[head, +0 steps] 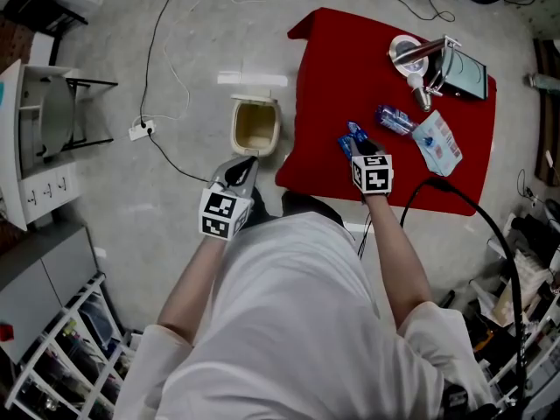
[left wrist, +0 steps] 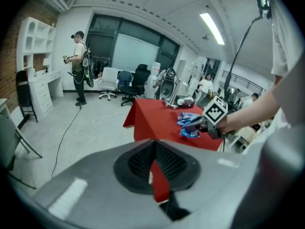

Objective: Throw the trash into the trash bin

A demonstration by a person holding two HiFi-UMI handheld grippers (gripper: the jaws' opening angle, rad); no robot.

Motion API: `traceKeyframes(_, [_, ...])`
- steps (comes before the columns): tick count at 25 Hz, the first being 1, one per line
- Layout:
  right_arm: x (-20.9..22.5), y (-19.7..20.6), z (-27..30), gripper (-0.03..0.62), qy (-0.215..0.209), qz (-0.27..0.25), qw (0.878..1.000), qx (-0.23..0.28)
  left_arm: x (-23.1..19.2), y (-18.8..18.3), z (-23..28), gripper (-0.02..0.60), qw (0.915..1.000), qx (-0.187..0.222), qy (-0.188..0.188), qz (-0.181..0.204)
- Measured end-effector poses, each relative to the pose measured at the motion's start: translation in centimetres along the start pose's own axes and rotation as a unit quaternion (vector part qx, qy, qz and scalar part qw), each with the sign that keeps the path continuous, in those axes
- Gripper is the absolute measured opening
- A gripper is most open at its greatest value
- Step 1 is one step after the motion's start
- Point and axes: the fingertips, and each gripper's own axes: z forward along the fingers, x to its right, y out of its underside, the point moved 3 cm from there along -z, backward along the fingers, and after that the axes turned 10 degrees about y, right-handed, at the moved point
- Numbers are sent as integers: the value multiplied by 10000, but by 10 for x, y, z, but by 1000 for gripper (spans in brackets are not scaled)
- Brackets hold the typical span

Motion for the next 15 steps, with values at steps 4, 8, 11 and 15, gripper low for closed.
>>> traceKeyframes(4, [-23, -13, -2, 51, -63, -30, 10000, 34, -12, 3, -13, 4, 10000, 62, -4, -2])
traceKeyframes(8, [-55, -25, -4, 51, -182, -146, 9997, 62, -28, 11, -31, 4, 9999, 98, -57, -52])
traceKeyframes(11, [-83, -33, -2, 51, -310, -252, 9992, 72, -41, 19, -45, 5, 9998, 121, -113, -124])
traceKeyframes(15, [-125, -43, 2, 51, -518, -420, 9977, 76, -61, 27, -65, 4, 9994, 175, -209, -198])
